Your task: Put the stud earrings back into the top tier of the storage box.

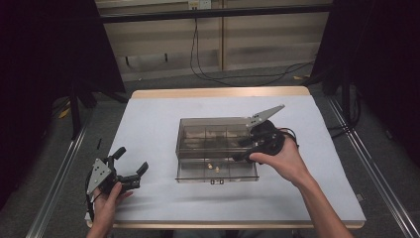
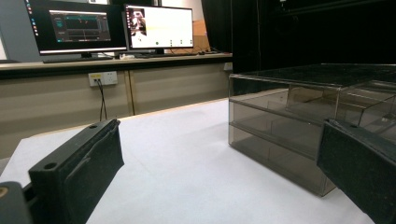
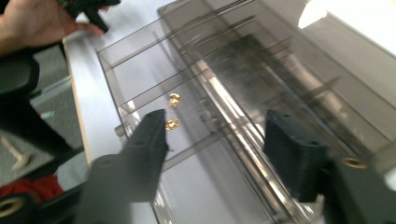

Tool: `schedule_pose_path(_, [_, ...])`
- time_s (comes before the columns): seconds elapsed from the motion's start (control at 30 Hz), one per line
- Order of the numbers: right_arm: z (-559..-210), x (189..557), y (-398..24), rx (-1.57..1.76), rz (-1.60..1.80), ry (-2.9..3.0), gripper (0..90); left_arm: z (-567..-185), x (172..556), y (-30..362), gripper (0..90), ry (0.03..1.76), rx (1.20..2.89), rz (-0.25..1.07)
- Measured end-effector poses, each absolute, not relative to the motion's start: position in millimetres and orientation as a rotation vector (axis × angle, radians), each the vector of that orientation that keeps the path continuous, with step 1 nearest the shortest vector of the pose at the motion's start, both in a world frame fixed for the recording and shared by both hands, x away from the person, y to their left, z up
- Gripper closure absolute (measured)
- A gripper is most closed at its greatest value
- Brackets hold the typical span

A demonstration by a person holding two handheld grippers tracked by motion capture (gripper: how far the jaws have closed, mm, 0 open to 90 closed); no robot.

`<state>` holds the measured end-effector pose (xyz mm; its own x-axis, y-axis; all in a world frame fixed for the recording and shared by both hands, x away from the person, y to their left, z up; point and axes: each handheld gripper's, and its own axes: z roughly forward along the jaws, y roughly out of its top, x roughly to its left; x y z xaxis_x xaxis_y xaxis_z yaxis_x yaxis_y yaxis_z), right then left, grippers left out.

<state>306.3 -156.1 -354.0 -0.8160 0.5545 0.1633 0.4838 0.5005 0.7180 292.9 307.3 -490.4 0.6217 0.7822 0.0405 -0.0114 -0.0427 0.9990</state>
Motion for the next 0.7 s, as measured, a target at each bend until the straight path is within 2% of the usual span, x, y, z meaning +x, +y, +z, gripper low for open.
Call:
schedule_pose_path(0.13, [-358,300,-175,0.969,1.283,2.550,25.3,-490,293,307,0.5,0.680,1.488,0.728])
schedule_pose_path(0.27, [-368,290,-196,1.041,1.330,2.449,18.1,-490,293,307,0.5,0.687,1.483,0.730])
schedule_pose_path(0.7, [-410,259,-254,1.220,1.375,2.201,13.0,-491,293,307,0.5,0.681,1.489,0.719])
